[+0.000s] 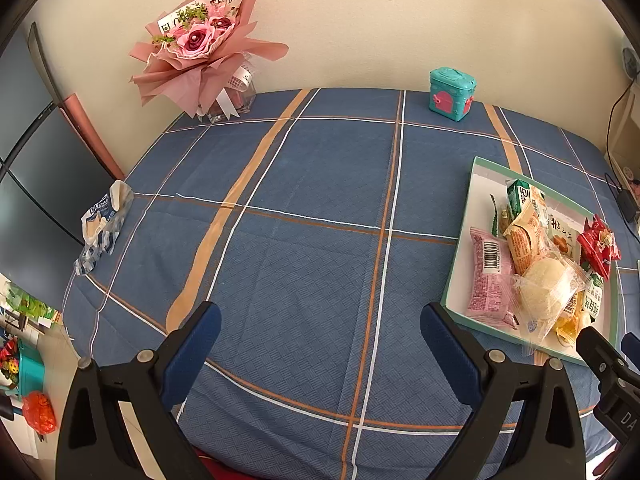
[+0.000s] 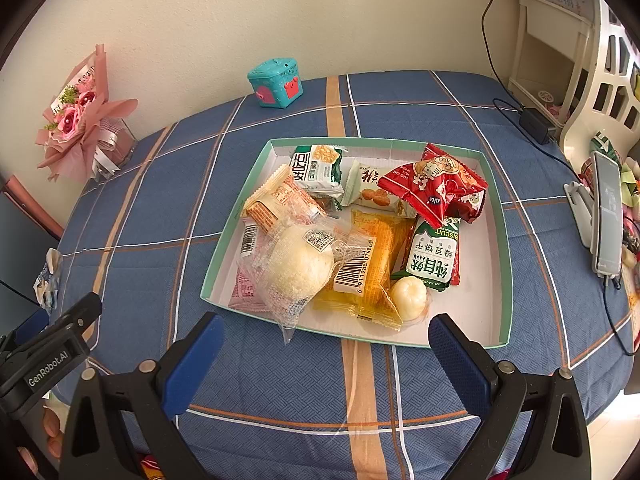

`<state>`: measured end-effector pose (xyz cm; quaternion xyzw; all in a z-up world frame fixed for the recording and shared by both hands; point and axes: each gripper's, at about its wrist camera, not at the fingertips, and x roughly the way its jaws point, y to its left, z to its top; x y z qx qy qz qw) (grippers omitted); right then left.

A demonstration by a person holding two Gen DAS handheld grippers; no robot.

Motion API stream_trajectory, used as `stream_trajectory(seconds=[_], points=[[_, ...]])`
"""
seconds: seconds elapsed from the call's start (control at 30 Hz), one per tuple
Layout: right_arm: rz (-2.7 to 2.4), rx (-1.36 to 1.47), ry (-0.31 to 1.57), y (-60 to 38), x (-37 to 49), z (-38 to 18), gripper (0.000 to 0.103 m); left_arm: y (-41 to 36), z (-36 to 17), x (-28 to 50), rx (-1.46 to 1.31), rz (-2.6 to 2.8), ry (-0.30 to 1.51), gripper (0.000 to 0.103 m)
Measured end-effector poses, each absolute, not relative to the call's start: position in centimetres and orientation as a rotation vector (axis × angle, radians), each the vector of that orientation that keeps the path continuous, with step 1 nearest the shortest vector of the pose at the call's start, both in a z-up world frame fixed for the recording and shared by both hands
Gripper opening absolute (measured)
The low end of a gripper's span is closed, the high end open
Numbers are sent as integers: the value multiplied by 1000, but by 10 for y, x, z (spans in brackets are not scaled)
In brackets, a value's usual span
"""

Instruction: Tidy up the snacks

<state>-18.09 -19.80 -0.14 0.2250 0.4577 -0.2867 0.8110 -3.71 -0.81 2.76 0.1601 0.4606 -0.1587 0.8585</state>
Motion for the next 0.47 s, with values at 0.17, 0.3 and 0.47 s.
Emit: stream_trajectory(seconds=[0.17,0.3,0.47], points=[[-614,481,978,-198,-181,-1,103,-7,28,-37,337,-333,967,100],[-614,481,978,-198,-181,-2,103,-5,28,-36,333,-333,967,100],[-614,482,978,-198,-181,-2,103,-2,28,-35,323,-341,973,100]])
